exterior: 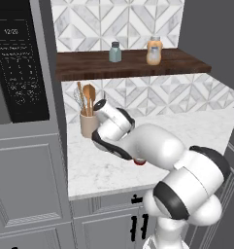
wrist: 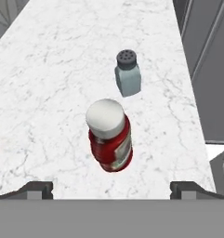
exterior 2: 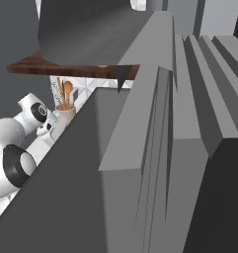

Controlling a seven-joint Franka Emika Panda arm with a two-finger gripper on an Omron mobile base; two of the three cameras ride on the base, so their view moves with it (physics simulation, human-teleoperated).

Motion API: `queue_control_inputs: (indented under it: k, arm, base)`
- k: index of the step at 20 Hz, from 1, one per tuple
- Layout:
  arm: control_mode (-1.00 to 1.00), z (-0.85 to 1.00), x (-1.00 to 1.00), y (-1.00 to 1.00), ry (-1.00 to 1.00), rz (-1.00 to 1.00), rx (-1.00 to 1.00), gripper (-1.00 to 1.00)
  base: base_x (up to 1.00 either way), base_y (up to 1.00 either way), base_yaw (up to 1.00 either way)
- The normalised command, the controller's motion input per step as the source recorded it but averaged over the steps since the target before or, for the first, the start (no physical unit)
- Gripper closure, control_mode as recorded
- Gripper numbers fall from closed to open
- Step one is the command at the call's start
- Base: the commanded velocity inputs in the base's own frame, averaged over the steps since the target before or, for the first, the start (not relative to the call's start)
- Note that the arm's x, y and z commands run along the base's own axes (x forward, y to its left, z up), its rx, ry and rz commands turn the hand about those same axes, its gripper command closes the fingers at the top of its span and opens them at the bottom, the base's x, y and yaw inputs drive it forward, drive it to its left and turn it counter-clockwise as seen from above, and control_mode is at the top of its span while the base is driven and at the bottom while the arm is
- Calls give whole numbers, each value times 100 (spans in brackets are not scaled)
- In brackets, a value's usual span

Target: Put the shaker and condiment bottle from the counter next to their counterparts in the cabinet.

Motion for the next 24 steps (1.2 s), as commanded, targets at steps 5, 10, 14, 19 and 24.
queue_control_inputs:
  k: [5, 10, 14, 19, 24]
  arm:
    - [-100, -4, 3, 0, 0, -15, 0, -100]
    - [-100, 0, 3, -1, 12, -4, 0, -100]
    - [-100, 0, 1, -12, 15, 0, 0, -100]
    - [-100, -1, 0, -27, 6, 0, 0, -100]
    - [-100, -9, 0, -29, 0, 2, 0, -100]
  base:
    - [0, 0, 0]
    - [0, 0, 0]
    - [0, 0, 0]
    - [0, 0, 0]
    - [0, 0, 0]
